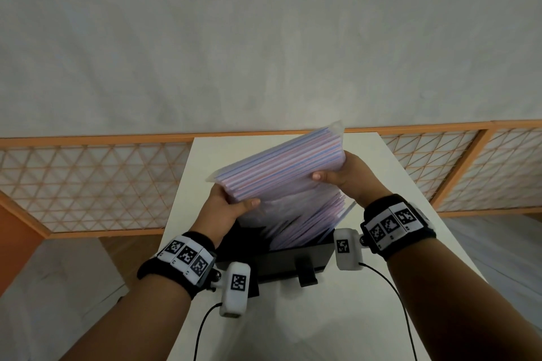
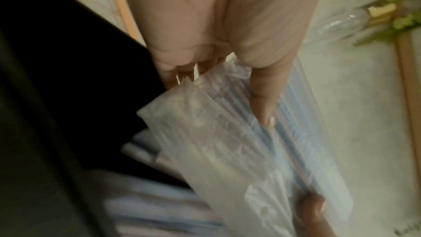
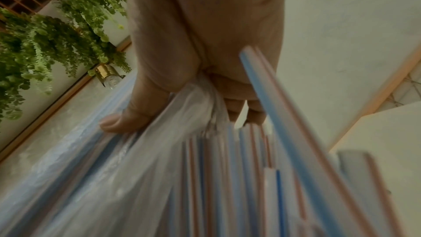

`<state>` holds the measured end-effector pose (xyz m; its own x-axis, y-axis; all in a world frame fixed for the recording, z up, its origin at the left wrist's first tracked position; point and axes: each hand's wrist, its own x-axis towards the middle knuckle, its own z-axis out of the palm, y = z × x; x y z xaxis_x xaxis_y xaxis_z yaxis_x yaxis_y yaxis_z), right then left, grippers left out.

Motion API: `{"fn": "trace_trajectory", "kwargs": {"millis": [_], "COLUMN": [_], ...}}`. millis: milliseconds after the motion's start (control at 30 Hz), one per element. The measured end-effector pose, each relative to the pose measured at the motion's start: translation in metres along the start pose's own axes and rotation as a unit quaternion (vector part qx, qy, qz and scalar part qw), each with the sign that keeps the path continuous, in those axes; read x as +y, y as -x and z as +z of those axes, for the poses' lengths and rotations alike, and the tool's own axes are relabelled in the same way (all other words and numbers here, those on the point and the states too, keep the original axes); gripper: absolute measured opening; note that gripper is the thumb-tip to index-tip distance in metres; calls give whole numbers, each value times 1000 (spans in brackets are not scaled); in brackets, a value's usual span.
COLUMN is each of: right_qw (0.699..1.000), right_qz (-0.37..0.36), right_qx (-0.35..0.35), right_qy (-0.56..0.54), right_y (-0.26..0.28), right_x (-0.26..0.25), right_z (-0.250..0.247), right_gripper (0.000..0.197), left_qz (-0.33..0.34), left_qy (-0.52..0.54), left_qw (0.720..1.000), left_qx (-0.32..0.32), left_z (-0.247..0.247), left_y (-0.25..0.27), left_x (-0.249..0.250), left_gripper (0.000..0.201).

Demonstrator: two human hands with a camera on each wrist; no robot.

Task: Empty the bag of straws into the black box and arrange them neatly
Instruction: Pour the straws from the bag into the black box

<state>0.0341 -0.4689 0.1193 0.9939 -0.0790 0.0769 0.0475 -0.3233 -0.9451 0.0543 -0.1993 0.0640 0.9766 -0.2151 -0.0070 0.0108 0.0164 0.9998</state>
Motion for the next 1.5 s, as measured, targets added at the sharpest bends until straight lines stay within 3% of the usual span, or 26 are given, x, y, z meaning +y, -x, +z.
{"fn": "trace_trajectory", "kwargs": {"millis": [67,300,400,567,700,867,1000,1200,1300,1400,1500], "right_qw": [1000,999,999,999,999,999,999,997,997,997,997], "right_qz": [4,-15,-29,-30,-28,-30,-36,-56,-53,-48,-50], "right_qx": [3,-13,-4,17,21,24,-17,3,13,13,19], "right_qy": [-4,-30,-32,-16,-11,2,-36,-61,-63,-65,-63], "right_y": [0,-2,-4,-8,-9,-9,-5,-5,-6,-7,-8], "right_x": [2,-5,-7,-3,-3,-6,-10,-7,-3,0,3], "right_z": [0,2,5,7,6,6,12,24,22,20,18], "right_gripper": [44,63,60,52,39,34,43,45,38,39,42], "left_qz": [4,-4,-11,-15,-7,10,19,-35,-51,-46,-40], "left_qy": [4,1,8,26,54,78,86,89,8,-67,-58], "left_qw": [1000,1000,999,1000,998,996,996,995,998,996,997], "left_qx": [1,30,29,4,16,37,-1,10,-21,20,33], "left_z": [-1,-4,-1,-5,-10,-6,-2,7,2,-3,-5], "left_y": [0,-1,1,2,3,5,6,8,8,7,6], "left_x": [1,-1,-1,-1,2,5,1,-12,-18,-22,-26], "left_gripper": [50,37,32,50,84,67,52,61,74,65,71]}}
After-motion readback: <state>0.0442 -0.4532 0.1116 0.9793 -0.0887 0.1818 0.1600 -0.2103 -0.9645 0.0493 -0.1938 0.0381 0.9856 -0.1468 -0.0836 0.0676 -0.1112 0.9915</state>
